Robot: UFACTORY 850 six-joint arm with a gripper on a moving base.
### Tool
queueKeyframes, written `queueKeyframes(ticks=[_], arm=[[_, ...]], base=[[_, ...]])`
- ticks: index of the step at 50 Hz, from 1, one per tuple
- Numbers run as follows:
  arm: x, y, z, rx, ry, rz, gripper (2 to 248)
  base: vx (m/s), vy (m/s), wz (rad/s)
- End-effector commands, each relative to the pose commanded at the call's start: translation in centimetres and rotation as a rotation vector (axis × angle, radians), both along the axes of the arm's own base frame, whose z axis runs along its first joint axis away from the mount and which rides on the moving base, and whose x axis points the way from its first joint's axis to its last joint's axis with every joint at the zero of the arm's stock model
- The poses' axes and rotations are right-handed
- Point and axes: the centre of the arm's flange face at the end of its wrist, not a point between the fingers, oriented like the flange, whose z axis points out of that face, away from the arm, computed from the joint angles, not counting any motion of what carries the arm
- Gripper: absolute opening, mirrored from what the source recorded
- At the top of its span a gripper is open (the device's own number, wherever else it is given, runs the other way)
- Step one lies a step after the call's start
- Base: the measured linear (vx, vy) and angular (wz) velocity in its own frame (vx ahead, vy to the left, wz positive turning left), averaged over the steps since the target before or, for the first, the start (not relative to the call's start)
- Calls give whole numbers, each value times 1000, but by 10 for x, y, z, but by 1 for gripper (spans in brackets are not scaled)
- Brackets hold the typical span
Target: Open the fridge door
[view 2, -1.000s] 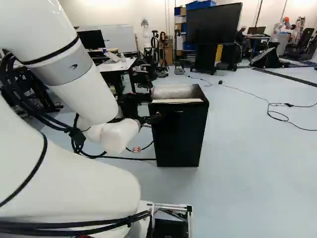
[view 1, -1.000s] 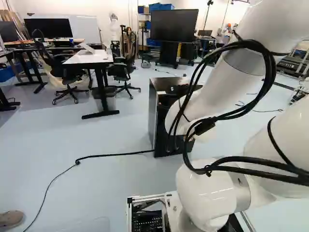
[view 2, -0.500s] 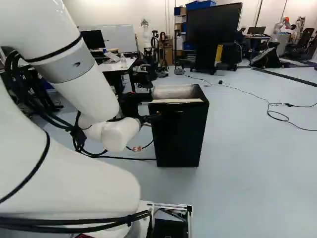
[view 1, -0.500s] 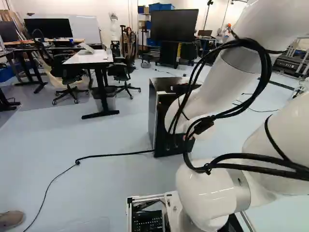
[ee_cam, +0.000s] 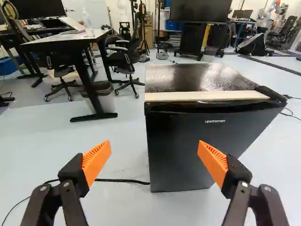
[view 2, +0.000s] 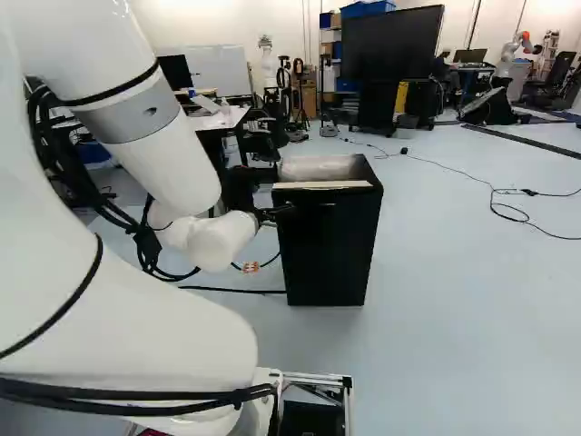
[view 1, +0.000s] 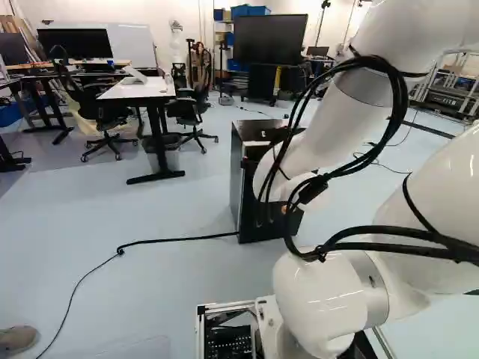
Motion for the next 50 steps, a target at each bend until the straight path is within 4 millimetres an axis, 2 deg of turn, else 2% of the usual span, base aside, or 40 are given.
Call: queueKeyframes(ticks=[28, 50], arm=[[35, 12, 4, 24, -3, -17, 247], [55, 31, 6, 58, -11, -43, 247]], base=[[0, 0, 0], [0, 0, 0]])
